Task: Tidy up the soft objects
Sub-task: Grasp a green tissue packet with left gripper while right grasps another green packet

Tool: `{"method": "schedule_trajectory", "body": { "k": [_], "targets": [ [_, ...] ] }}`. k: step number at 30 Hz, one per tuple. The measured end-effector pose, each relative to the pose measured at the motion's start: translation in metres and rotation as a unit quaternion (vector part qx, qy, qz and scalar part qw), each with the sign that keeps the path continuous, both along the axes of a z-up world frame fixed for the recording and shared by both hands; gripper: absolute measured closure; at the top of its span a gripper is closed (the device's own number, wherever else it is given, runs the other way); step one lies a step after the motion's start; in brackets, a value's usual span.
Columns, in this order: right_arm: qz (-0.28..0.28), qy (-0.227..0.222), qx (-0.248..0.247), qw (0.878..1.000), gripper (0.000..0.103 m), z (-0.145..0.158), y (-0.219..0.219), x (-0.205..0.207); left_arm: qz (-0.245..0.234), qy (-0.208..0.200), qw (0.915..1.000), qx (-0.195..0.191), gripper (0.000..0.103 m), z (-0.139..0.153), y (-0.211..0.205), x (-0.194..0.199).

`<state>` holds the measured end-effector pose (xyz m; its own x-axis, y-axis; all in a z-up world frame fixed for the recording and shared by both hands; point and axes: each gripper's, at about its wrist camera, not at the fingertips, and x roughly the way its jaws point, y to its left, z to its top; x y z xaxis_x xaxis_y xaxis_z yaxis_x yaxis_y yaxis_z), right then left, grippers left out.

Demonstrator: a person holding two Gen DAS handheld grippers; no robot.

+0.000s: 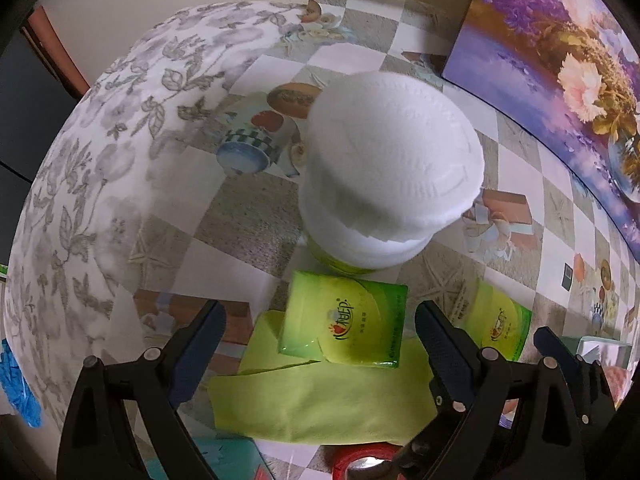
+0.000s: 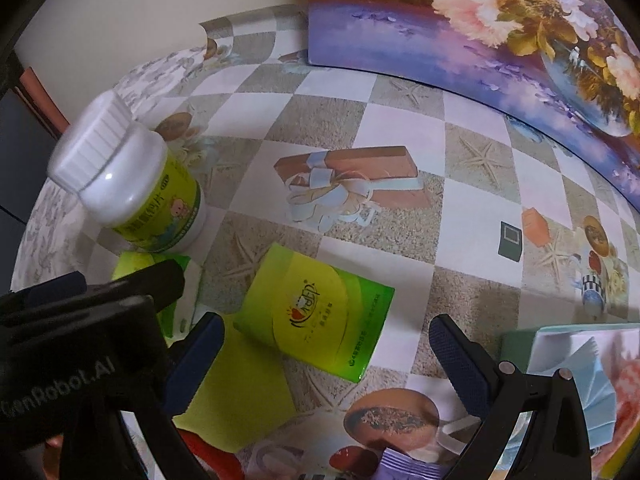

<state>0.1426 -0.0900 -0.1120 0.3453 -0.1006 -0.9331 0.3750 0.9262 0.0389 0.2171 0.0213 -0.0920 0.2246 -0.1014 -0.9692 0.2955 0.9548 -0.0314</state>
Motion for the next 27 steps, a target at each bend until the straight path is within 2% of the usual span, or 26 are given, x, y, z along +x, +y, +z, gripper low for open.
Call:
{"method": "schedule_trajectory", "body": {
  "k": [6,9,11,13,14,15,27],
  "targets": [
    [0.0,-0.004,0.004,1.0,0.0,-0.002,-0.001,-0.002,0.007,0.002,0.9999,0.008,0.007,-0.01,-0.003,0.001],
    [0.001,-0.007,0.011,1.0,0.008,-0.003,-0.002,-0.003,0.009,0.009,0.9999,0.003,0.009,-0.016,-0.004,0.001],
    [0.003,-0.008,0.003,1.0,0.014,-0.001,-0.002,-0.004,0.007,0.01,0.9999,-0.005,0.018,-0.017,-0.006,0.0],
    [0.005,-0.014,0.004,1.0,0.022,0.001,-0.002,-0.004,0.005,0.012,0.9999,-0.009,0.037,-0.016,-0.008,0.0],
    [0.006,-0.016,0.005,1.0,0.027,0.002,-0.002,-0.004,0.005,0.01,0.9999,-0.007,0.037,-0.016,-0.009,-0.001],
    [0.008,-0.017,0.005,1.0,0.027,0.003,-0.002,-0.004,0.004,0.009,0.9999,-0.006,0.037,-0.016,-0.009,-0.001],
    [0.014,-0.013,0.006,1.0,0.027,0.005,-0.002,-0.004,0.009,0.011,0.9997,-0.018,0.038,-0.012,-0.001,0.001]
  ]
}}
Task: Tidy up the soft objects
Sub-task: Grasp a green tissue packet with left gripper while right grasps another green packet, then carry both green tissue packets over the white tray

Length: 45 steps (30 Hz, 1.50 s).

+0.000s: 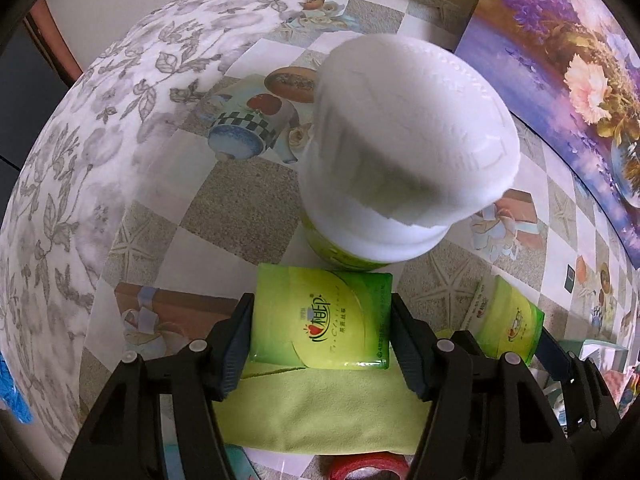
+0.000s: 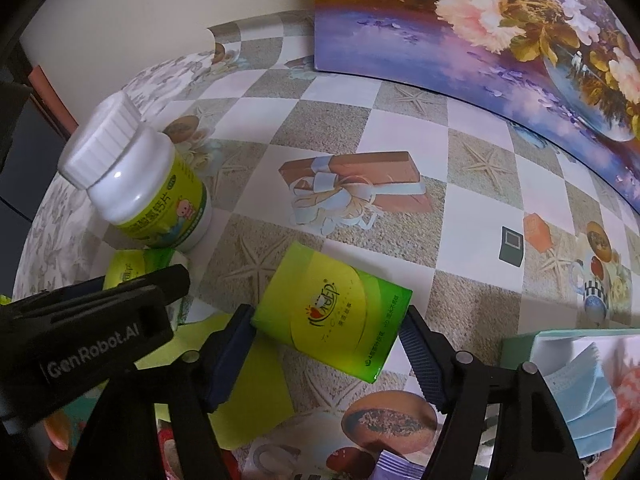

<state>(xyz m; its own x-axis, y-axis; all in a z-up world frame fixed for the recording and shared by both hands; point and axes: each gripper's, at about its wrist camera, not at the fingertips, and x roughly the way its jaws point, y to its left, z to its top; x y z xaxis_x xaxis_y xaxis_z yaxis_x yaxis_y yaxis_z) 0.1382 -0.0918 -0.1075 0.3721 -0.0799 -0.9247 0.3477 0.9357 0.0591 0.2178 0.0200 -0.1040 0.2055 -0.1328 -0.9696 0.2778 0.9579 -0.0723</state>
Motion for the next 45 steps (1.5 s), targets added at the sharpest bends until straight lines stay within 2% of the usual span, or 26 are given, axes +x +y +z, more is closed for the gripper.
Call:
{"method": "schedule_trajectory", "body": {
  "k": [7,12,20,31,36,45],
  "targets": [
    [-0.002,-0.004,0.001,1.0,0.027,0.013,-0.003,-0.009,0.002,-0.011,0.9999,-0.006,0.038,0.017,0.005,-0.005],
    [-0.008,-0.021,-0.001,1.0,0.027,0.038,-0.006,-0.022,-0.001,-0.024,0.9997,-0.009,0.038,0.04,0.009,-0.012],
    [-0.035,-0.049,-0.004,0.998,0.028,0.085,-0.02,-0.063,-0.007,-0.045,0.9983,-0.038,0.038,0.084,0.004,-0.046],
    [-0.085,-0.085,-0.006,0.993,0.028,0.137,-0.044,-0.125,-0.035,-0.083,0.9953,-0.036,0.038,0.119,0.001,-0.099],
    [-0.107,-0.083,-0.003,0.991,0.028,0.144,-0.054,-0.153,-0.05,-0.086,0.9939,-0.048,0.038,0.123,0.0,-0.116],
    [-0.133,-0.066,0.005,0.989,0.028,0.134,-0.063,-0.19,-0.069,-0.084,0.9933,-0.04,0.038,0.118,-0.006,-0.145]
  ]
}}
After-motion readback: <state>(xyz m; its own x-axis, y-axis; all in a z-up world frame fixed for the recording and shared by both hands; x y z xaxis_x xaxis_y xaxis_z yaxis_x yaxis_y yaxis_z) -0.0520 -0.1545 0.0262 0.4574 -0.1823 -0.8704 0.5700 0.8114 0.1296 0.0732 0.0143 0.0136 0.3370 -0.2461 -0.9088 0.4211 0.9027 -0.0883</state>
